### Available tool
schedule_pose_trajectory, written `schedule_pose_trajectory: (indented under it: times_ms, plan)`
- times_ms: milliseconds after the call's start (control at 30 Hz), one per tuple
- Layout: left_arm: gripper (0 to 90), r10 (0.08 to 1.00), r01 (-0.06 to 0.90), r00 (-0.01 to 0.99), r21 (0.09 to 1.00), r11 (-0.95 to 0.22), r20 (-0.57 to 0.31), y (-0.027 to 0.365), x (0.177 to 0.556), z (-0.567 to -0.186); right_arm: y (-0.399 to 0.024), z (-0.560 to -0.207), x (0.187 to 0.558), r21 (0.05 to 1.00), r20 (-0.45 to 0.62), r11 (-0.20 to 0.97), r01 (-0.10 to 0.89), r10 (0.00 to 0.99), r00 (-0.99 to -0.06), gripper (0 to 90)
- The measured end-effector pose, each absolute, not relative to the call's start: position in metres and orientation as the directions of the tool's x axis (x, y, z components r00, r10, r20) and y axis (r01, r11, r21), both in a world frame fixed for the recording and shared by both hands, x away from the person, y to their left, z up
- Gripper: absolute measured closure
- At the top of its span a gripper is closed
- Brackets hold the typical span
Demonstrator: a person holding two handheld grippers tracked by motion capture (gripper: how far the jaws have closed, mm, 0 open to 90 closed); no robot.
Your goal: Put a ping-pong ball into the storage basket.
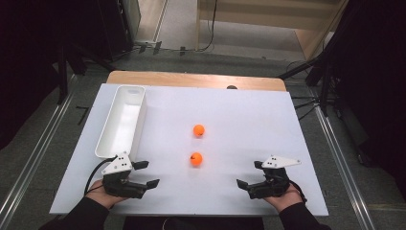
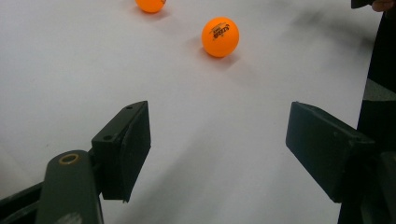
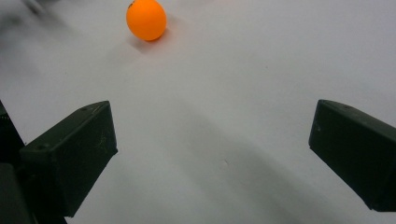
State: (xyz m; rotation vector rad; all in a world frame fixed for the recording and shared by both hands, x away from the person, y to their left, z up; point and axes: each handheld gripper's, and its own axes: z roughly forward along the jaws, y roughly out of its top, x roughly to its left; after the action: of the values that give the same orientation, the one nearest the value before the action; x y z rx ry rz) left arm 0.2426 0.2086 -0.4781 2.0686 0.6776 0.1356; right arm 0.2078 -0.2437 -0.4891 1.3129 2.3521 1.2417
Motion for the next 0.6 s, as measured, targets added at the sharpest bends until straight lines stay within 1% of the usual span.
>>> schedule_pose_trajectory:
  times_ms: [600]
  plan:
    - [22.6, 0.517, 0.411, 0.841, 0.810, -0.419, -0.160, 0.2092, 0.2422, -0.4780, -0.2431, -0.4900, 0.2088, 0.733, 0.231, 0.270, 0.625, 0.765, -0.601, 0.0]
